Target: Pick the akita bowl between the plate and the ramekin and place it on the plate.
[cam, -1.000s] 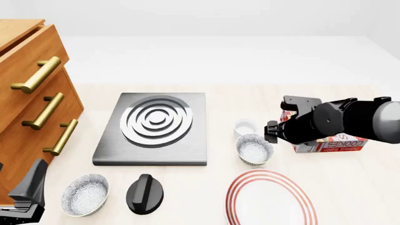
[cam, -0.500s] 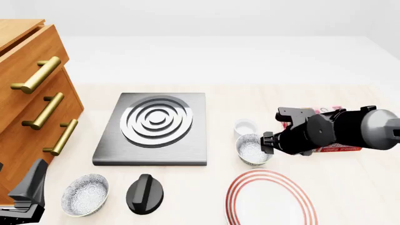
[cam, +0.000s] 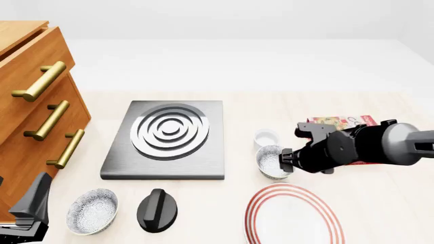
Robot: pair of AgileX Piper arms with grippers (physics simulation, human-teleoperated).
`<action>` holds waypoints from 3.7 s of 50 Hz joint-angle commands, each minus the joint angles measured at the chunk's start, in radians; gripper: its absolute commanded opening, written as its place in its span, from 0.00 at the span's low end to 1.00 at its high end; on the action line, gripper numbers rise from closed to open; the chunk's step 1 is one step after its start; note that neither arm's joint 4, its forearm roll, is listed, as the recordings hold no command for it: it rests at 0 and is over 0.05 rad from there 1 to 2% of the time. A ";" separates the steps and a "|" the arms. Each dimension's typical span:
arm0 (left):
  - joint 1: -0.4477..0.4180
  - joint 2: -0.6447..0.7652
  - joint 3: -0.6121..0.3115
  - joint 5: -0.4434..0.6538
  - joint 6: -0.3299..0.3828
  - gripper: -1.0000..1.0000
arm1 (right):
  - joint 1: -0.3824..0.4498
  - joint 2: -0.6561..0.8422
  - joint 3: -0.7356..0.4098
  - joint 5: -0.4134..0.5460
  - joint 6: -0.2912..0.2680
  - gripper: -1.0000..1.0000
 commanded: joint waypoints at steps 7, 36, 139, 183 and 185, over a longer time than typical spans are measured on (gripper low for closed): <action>0.000 0.000 0.000 0.000 0.000 1.00 | 0.012 0.033 0.002 -0.023 0.001 1.00; 0.000 0.000 0.000 0.000 0.000 1.00 | -0.042 -0.142 -0.007 0.077 -0.058 0.00; 0.000 0.000 0.000 0.000 0.000 1.00 | 0.182 -0.428 0.334 0.088 -0.036 0.00; 0.000 0.000 0.000 0.000 0.000 1.00 | 0.118 -0.742 0.173 0.245 -0.192 1.00; 0.000 0.000 0.000 0.000 0.000 1.00 | 0.105 -0.770 0.156 0.261 -0.193 1.00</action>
